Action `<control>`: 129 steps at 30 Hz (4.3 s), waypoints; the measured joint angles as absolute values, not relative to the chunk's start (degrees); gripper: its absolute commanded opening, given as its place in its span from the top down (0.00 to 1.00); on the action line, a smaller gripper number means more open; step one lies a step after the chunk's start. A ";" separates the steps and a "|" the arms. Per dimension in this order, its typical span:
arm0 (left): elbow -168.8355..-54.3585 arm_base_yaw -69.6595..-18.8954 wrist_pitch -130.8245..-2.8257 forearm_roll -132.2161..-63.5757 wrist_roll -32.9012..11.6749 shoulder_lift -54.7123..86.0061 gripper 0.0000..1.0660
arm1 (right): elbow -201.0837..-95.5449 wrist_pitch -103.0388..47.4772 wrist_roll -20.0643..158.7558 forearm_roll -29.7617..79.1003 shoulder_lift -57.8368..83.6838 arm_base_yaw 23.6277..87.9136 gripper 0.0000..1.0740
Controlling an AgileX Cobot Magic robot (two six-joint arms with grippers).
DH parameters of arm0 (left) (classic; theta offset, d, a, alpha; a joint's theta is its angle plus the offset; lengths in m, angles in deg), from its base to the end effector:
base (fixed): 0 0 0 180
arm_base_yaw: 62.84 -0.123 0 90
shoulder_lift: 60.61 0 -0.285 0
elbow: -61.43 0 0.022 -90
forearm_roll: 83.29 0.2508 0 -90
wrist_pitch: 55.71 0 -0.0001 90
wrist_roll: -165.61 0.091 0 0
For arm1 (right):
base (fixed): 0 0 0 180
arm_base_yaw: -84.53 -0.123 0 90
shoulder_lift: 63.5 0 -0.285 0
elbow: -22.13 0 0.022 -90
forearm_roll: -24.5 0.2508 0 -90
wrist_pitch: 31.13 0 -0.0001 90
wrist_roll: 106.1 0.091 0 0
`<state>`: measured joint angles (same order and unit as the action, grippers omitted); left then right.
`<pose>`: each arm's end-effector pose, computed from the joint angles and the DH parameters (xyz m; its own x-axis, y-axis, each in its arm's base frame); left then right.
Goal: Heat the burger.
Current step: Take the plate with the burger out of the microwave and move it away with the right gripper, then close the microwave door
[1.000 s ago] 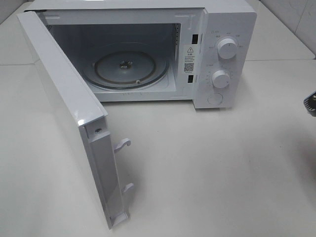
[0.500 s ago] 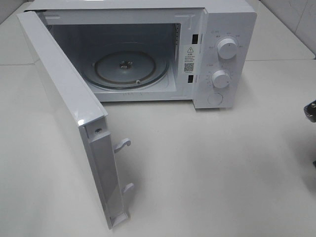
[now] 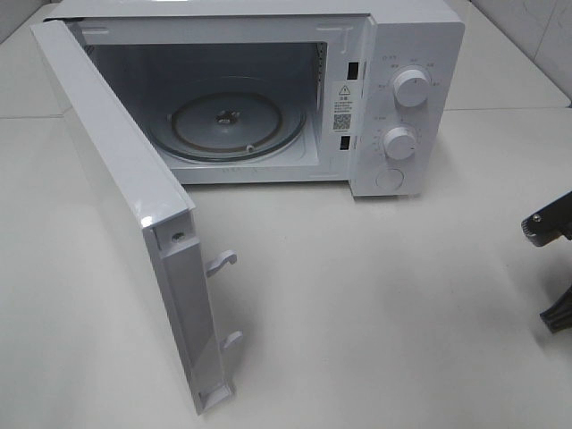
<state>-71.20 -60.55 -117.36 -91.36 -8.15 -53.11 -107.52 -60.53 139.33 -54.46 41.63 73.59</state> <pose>-0.0096 -0.0109 0.2824 -0.4358 0.0588 -0.8981 0.1686 0.9855 -0.0173 0.2278 -0.0007 0.1034 -0.9081 -0.3603 -0.2135 -0.2098 0.8326 -0.5126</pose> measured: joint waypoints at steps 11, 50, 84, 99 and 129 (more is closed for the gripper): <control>-71.20 -60.55 -117.36 -91.36 -8.15 -53.11 0.04 | -109.01 -57.83 145.52 -54.51 43.40 73.59 0.61; -71.20 -60.55 -117.36 -91.36 -8.15 -53.11 0.04 | -112.85 -71.70 88.91 12.69 3.93 73.59 0.24; -71.20 -60.55 -117.36 -91.36 -8.15 -53.11 0.04 | -109.24 -87.74 81.18 18.77 -37.78 73.59 0.31; -71.20 -60.55 -117.36 -91.36 -8.15 -53.11 0.04 | -108.84 -86.65 77.80 20.60 -46.72 73.59 0.31; -71.20 -60.55 -117.36 -91.36 -8.15 -53.11 0.04 | -108.84 -86.65 76.88 20.72 -55.95 77.60 0.31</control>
